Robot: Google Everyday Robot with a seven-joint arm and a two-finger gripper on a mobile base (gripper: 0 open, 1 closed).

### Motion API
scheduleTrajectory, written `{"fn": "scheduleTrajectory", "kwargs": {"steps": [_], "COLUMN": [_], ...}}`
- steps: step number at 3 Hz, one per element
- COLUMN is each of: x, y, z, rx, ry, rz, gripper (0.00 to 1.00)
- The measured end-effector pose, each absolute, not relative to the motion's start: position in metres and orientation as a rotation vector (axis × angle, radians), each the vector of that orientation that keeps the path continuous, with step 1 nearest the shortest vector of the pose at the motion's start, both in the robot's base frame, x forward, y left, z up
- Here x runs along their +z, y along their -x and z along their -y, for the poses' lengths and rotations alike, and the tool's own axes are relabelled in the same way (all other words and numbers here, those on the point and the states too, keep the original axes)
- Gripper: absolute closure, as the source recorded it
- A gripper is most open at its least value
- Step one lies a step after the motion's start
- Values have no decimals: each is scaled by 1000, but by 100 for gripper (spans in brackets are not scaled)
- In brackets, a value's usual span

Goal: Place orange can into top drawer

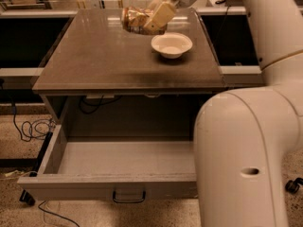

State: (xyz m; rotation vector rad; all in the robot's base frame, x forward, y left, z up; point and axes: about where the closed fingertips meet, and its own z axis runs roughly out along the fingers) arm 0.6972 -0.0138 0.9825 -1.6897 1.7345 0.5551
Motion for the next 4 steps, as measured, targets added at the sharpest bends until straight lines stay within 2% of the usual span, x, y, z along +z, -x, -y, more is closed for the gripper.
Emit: {"fn": "scheduleTrajectory", "kwargs": {"steps": [2, 3, 4], "x": [1080, 1096, 1096], "y": [-583, -542, -542], "z": [74, 78, 78], "rx": [366, 327, 327], "ry": [1572, 1568, 1568], "rz": [-1659, -1655, -1655], "gripper": [100, 100, 100]}}
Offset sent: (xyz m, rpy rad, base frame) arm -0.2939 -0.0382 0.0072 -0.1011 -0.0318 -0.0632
